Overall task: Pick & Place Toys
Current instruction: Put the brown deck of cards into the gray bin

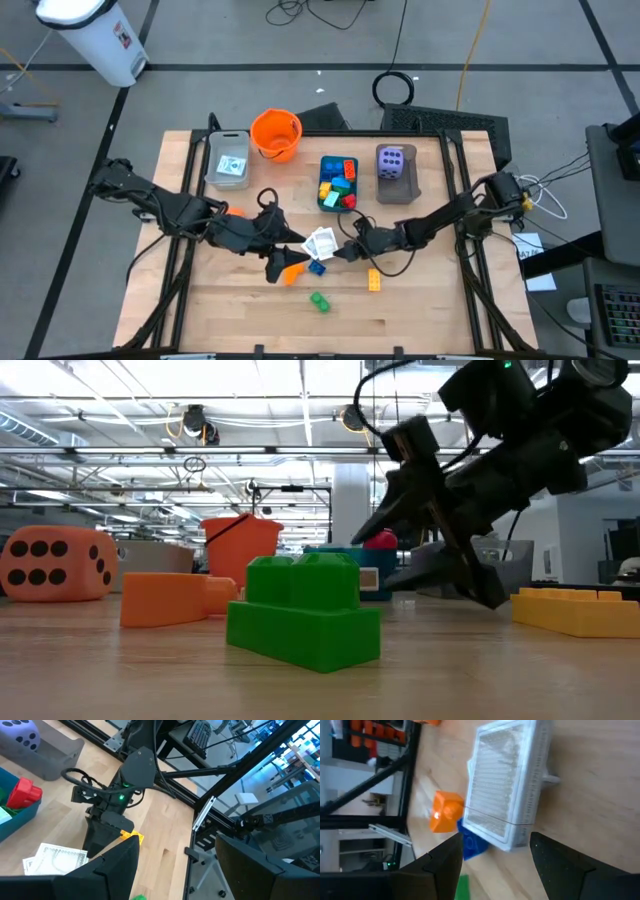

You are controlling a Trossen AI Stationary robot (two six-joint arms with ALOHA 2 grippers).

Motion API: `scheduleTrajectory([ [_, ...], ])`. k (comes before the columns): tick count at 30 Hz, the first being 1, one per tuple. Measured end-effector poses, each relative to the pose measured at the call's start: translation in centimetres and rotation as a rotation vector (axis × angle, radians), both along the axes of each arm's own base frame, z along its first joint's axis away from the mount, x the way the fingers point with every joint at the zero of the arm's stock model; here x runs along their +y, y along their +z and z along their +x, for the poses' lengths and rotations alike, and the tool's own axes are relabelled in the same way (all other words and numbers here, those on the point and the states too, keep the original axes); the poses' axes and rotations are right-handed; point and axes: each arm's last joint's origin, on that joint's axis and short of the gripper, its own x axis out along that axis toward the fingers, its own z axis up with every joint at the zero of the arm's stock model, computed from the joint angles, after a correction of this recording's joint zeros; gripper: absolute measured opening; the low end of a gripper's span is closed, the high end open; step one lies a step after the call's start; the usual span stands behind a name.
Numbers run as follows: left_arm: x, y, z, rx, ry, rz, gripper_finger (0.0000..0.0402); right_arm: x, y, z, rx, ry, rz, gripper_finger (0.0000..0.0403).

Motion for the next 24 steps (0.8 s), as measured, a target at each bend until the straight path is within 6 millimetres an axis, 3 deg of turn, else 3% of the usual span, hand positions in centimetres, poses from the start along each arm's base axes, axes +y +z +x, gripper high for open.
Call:
scheduleTrajectory([
  [10, 0.0, 0.0, 0.0, 0.001, 0.002, -0.005, 0.0271, 0.2, -1.0, 0.7, -0.062, -0.020, 0.056, 0.0221],
  [24, 0.0, 0.0, 0.0, 0.001, 0.003, -0.005, 0.0271, 0.0, -1.9, 0.7, -0.007, 0.001, 0.087, 0.0221],
])
